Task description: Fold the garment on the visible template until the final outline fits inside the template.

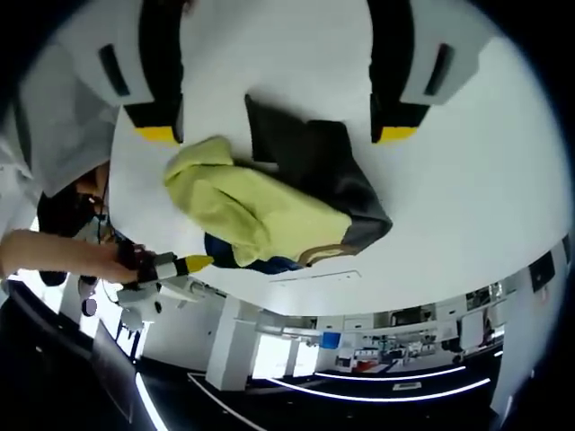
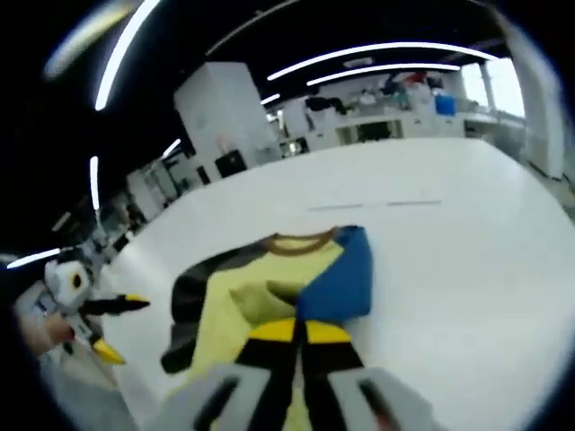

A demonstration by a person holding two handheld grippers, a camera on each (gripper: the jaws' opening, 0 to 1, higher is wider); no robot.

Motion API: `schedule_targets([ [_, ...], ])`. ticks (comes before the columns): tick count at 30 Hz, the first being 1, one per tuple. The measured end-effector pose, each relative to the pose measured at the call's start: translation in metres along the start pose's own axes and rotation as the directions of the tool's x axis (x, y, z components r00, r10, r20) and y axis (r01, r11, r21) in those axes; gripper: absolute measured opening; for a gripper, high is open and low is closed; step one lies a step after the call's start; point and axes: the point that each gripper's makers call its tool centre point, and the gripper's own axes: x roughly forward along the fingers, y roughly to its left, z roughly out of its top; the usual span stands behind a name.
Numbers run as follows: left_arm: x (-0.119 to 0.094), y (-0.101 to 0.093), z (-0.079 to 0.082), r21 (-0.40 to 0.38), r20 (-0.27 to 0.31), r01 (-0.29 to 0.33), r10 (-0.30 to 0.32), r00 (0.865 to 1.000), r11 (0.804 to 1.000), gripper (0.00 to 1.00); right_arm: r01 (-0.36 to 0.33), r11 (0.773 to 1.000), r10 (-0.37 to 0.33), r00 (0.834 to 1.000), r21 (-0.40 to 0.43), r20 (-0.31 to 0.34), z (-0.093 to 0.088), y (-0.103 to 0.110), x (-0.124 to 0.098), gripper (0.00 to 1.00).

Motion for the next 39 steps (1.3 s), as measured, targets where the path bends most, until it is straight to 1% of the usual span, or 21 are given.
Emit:
schedule_targets([
  [2, 0.001, 0.0, -0.001, 0.001, -0.001, 0.002, -0.002, 1.0, 1.0, 0.82, 0.006, 1.0, -0.007, 1.0, -0.018, -0.012, -0.005, -0.001, 0.002, 0.0],
  [3, 0.001, -0.001, -0.001, 0.0, 0.0, 0.003, -0.003, 1.0, 1.0, 0.82, 0.015, 0.999, -0.016, 0.999, -0.032, -0.038, -0.013, -0.005, 0.004, 0.0],
  [4, 0.001, -0.001, -0.001, 0.001, 0.0, 0.003, -0.003, 1.0, 1.0, 0.82, 0.016, 0.999, -0.017, 0.999, -0.033, -0.043, -0.014, -0.006, 0.004, 0.0],
  [7, 0.001, -0.001, -0.002, -0.003, -0.002, 0.002, -0.002, 1.0, 1.0, 0.82, 0.014, 1.0, -0.013, 0.998, 0.004, -0.054, -0.024, -0.009, 0.003, 0.0],
  [13, 0.0, 0.0, -0.004, -0.004, -0.006, -0.003, 0.003, 1.0, 1.0, 0.82, 0.002, 1.0, -0.002, 0.998, 0.004, -0.057, -0.029, -0.01, -0.001, 0.0],
  [14, 0.0, 0.0, -0.004, -0.005, -0.006, -0.003, 0.003, 1.0, 1.0, 0.82, -0.013, 1.0, 0.014, 0.999, 0.018, -0.047, -0.028, -0.007, -0.002, 0.0],
  [15, 0.0, 0.001, -0.004, -0.005, -0.005, -0.003, 0.003, 1.0, 1.0, 0.82, -0.024, 0.999, 0.026, 0.999, 0.037, -0.045, -0.028, -0.005, -0.002, 0.03],
  [17, 0.0, 0.001, -0.004, -0.006, -0.004, -0.003, 0.003, 1.0, 1.0, 0.82, -0.037, 0.998, 0.039, 0.998, 0.05, -0.041, -0.028, -0.003, -0.003, 0.09],
  [20, 0.001, -0.001, -0.003, -0.005, -0.004, 0.0, 0.0, 1.0, 1.0, 0.82, -0.047, 0.998, 0.048, 0.998, 0.042, -0.041, -0.03, 0.0, -0.003, 0.23],
  [23, 0.001, -0.001, -0.004, -0.004, -0.004, 0.002, -0.002, 1.0, 1.0, 0.83, -0.067, 0.997, 0.07, 0.996, 0.048, -0.051, -0.037, 0.004, -0.004, 0.43],
  [24, 0.001, -0.001, -0.004, -0.004, -0.004, 0.003, -0.003, 1.0, 1.0, 0.82, -0.072, 0.997, 0.073, 0.996, 0.04, -0.05, -0.039, 0.006, -0.004, 0.53],
  [26, 0.001, -0.001, -0.005, -0.005, -0.005, 0.003, -0.003, 1.0, 1.0, 0.83, -0.075, 0.996, 0.077, 0.995, 0.037, -0.06, -0.045, 0.008, -0.006, 0.63],
  [28, 0.001, -0.002, -0.006, -0.006, -0.006, 0.003, -0.003, 1.0, 1.0, 0.83, -0.087, 0.996, 0.089, 0.994, 0.032, -0.064, -0.049, 0.01, -0.008, 0.67],
  [33, 0.0, -0.002, -0.006, -0.007, -0.005, 0.001, -0.001, 1.0, 1.0, 0.83, -0.106, 0.994, 0.107, 0.989, 0.021, -0.1, -0.065, 0.014, -0.013, 0.74],
  [35, 0.0, -0.001, -0.006, -0.007, -0.005, 0.0, 0.0, 1.0, 1.0, 0.83, -0.111, 0.994, 0.112, 0.987, 0.015, -0.12, -0.072, 0.015, -0.014, 0.74],
  [39, 0.0, -0.002, -0.006, -0.008, -0.005, 0.0, 0.0, 1.0, 1.0, 0.83, -0.124, 0.992, 0.126, 0.983, 0.026, -0.131, -0.078, 0.018, -0.015, 0.73],
])
